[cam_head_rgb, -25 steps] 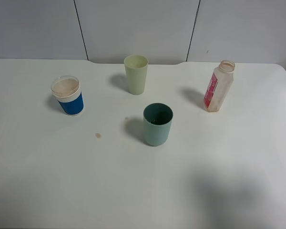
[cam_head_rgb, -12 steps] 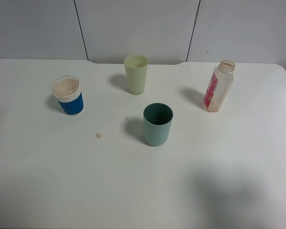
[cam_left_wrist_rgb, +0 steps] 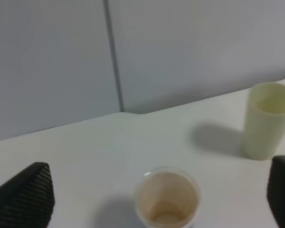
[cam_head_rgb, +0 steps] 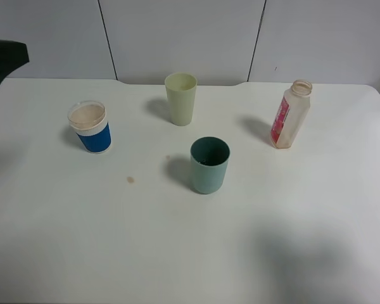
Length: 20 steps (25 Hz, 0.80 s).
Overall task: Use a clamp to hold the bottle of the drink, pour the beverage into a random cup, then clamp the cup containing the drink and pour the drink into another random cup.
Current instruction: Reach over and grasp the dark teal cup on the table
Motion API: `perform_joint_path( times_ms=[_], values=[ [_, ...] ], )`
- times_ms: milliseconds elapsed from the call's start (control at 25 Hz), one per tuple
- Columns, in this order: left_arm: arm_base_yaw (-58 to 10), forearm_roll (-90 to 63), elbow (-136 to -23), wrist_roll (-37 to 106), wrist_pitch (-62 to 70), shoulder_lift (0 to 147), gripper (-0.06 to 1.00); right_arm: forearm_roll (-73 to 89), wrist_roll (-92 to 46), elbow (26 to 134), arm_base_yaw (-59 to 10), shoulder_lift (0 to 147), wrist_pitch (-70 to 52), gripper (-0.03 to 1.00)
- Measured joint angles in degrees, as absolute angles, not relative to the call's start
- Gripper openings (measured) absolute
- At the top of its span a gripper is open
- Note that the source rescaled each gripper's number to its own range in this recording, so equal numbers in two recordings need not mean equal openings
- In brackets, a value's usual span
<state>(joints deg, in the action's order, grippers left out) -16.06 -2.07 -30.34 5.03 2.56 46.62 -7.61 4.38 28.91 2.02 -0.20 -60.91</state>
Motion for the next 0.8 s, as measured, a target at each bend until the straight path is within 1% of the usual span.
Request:
perform_joint_path(
  times_ms=[200,400,480,640,800],
  values=[
    [-21.29,1.65,-30.34,0.66,-2.08,51.69,0.66,-7.61,4.38,28.91,2.02,-0.2,-60.91,0.98],
    [-23.72,7.06,-30.34,-4.88,-4.59,55.92,0.66,-7.61,4.38,28.91,2.02,-0.2,-60.91,0.98],
    [-24.08,10.27,-30.34,-8.99,-4.9,57.19,0.72,-7.61,4.38,28.91,2.02,-0.2,-60.91,0.98],
    [-24.1,15.18,-30.07,-16.3,-5.98,58.36,0.88,-7.61,4.38,28.91,2.02,-0.2,-60.91,0.98],
    [-24.1,15.99,-27.4,-17.25,-8.85,58.42,0.92,-7.61,4.38,28.91,2.02,-0.2,-60.91,0.98]
  ],
)
